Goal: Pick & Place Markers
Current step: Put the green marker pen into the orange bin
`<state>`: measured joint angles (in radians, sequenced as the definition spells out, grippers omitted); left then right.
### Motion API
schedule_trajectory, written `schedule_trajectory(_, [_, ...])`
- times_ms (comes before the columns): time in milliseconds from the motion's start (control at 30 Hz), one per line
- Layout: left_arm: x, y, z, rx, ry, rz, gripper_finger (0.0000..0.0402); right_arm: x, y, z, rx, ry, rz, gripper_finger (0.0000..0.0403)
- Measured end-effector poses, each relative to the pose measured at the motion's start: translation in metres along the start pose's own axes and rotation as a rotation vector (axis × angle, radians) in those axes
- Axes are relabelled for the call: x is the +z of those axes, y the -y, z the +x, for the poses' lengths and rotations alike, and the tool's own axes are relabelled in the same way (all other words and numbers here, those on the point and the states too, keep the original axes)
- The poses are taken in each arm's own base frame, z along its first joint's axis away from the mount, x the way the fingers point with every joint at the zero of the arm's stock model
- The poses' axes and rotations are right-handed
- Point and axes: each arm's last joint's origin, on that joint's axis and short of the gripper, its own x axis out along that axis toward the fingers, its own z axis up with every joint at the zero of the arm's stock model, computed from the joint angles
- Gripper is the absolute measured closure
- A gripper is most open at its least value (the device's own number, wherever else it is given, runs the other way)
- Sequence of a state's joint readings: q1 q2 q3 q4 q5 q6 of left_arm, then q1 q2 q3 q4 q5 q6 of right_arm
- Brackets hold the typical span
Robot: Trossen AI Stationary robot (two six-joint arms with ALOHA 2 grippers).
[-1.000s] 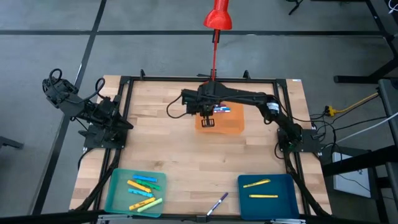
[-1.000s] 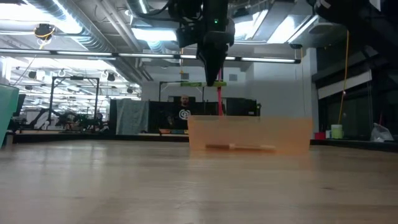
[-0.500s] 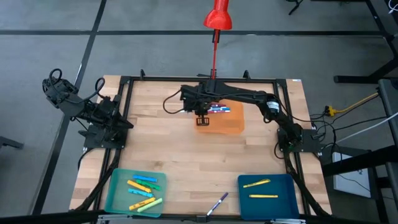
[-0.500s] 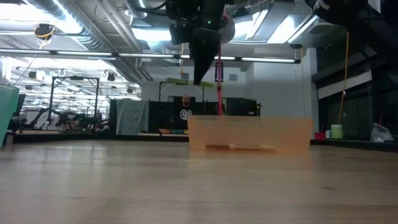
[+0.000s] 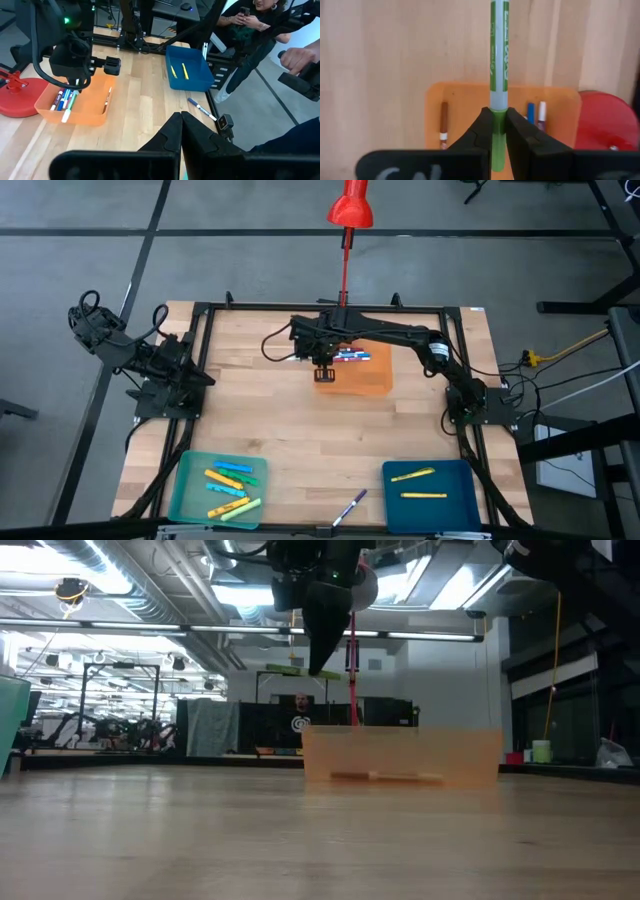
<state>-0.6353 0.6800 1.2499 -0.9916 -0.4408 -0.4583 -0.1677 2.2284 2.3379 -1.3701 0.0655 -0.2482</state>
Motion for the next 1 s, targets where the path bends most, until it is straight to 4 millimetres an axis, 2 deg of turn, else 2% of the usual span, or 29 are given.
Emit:
schedule_trajectory(167, [0.000,0.000,0.000,0.001,0.000,-0.003,0.0399,0.000,-0.001,0.000,0.017,0.004,-0.004,0.0369])
schedule_trajectory(267, [0.000,0.000,0.000,0.000,0.001,-0.002,0.0401,-0.003,-0.001,-0.008,0.023,0.007,-0.014,0.0369])
schedule_trajectory(567, [0.000,0.000,0.000,0.010,0.006,-0.001,0.0400,-0.020,-0.002,-0.063,0.015,0.070,-0.029,0.0369])
schedule_trajectory(800, [0.000,0.000,0.000,0.012,0.007,-0.002,0.0400,-0.043,0.000,-0.103,0.008,0.077,-0.033,0.0369])
schedule_trajectory(1000, [0.003,0.001,0.000,0.009,0.034,-0.013,0.0400,-0.066,0.005,-0.147,-0.030,0.176,-0.002,0.0369])
